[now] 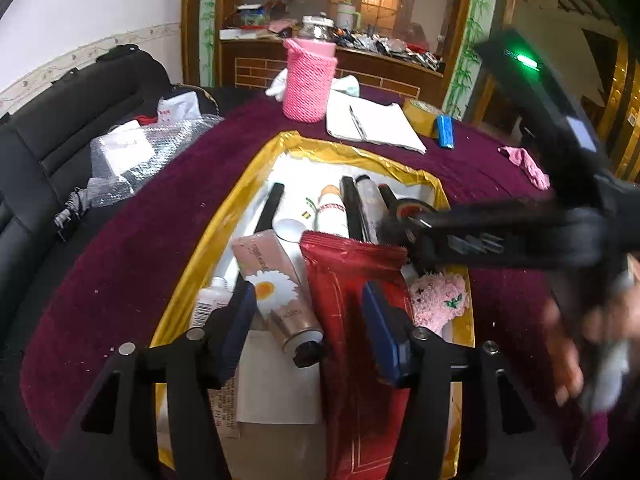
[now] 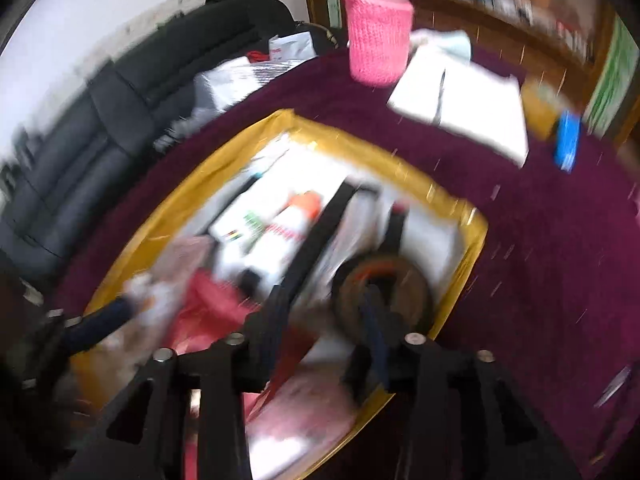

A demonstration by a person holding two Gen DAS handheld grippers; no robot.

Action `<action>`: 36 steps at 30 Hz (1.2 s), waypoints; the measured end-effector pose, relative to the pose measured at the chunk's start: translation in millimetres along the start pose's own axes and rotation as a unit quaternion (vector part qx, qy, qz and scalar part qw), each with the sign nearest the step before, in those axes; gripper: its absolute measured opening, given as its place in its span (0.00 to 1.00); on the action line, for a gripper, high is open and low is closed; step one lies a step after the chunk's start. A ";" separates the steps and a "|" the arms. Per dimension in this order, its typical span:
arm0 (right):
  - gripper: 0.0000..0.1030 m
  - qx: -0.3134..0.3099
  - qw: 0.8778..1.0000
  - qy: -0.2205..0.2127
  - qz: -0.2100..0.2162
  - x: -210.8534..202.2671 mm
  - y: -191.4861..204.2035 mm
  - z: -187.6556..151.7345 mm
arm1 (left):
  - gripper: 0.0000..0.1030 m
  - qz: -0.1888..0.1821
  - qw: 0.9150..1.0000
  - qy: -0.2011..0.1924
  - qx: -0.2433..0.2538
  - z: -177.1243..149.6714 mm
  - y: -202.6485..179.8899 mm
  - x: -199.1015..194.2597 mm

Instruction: Organize objects

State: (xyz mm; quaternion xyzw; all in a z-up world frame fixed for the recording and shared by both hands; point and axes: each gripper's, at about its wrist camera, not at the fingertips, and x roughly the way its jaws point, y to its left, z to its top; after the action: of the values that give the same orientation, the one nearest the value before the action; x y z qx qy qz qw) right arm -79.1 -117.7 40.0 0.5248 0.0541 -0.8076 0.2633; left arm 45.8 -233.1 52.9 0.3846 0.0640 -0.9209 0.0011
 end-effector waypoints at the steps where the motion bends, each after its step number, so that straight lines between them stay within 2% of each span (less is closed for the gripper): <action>1: 0.42 0.015 1.000 -0.003 0.021 -5.4 -2.1 -5.8 | 0.55 0.003 1.000 -0.005 -0.003 0.2 0.7 -2.7; 2: 0.43 0.033 0.998 -0.009 0.047 -13.7 -5.7 -13.5 | 0.56 0.008 1.000 -0.010 -0.007 0.5 1.6 -6.1; 4: 0.43 0.046 0.996 -0.024 0.067 -26.1 -9.0 -23.3 | 0.56 0.026 0.999 -0.019 -0.016 0.6 3.1 -12.8; 6: 0.46 0.048 0.995 -0.052 0.064 -43.1 -9.5 -34.4 | 0.56 0.048 0.998 -0.033 -0.021 0.4 2.0 -21.8; 8: 0.51 0.048 0.995 -0.075 0.051 -55.7 -7.1 -44.1 | 0.64 0.079 0.995 -0.048 -0.026 0.8 -1.4 -34.3; 10: 0.52 0.049 0.993 -0.091 0.047 -66.2 -5.1 -55.1 | 0.70 0.091 0.993 -0.065 -0.032 0.7 -3.7 -45.1; 14: 0.52 0.051 0.992 -0.109 0.043 -78.1 -5.4 -73.5 | 0.81 0.096 0.986 -0.126 -0.047 -1.9 -10.7 -82.6; 16: 0.52 0.054 0.991 -0.116 0.037 -83.8 -6.2 -82.8 | 0.81 0.095 0.982 -0.156 -0.055 -4.4 -14.4 -101.5; 19: 0.53 0.059 0.990 -0.129 0.027 -93.2 -10.3 -96.9 | 0.84 0.079 0.978 -0.180 -0.074 -8.8 -15.9 -124.7; 22: 0.53 0.063 0.987 -0.149 0.016 -104.3 -12.9 -111.1 | 0.86 0.054 0.978 -0.174 -0.096 -11.4 -15.7 -134.9; 24: 0.58 0.061 0.984 -0.165 0.003 -112.4 -13.1 -121.0 | 0.89 0.039 0.979 -0.162 -0.113 -13.9 -15.2 -136.2; 26: 0.61 0.054 0.982 -0.181 -0.016 -119.2 -10.5 -130.7 | 1.00 0.039 0.979 -0.150 -0.130 -19.0 -17.3 -136.1; 29: 0.64 0.031 0.978 -0.200 -0.046 -126.3 -1.6 -145.8 | 1.00 0.061 0.978 -0.152 -0.127 -27.1 -28.5 -137.9; 33: 0.67 -0.014 0.974 -0.210 -0.081 -128.1 15.7 -165.0 | 1.00 0.100 0.978 -0.161 -0.086 -36.9 -51.8 -141.5; 36: 0.68 -0.034 0.972 -0.214 -0.091 -128.5 22.6 -175.1 | 1.00 0.135 0.973 -0.177 -0.055 -43.1 -68.6 -147.2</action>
State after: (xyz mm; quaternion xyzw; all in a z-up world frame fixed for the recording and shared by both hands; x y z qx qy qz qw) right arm 115.1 -26.1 79.3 0.3235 0.0713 -0.9194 0.2119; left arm 176.5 -166.9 135.2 0.2202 0.0610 -0.9607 0.1574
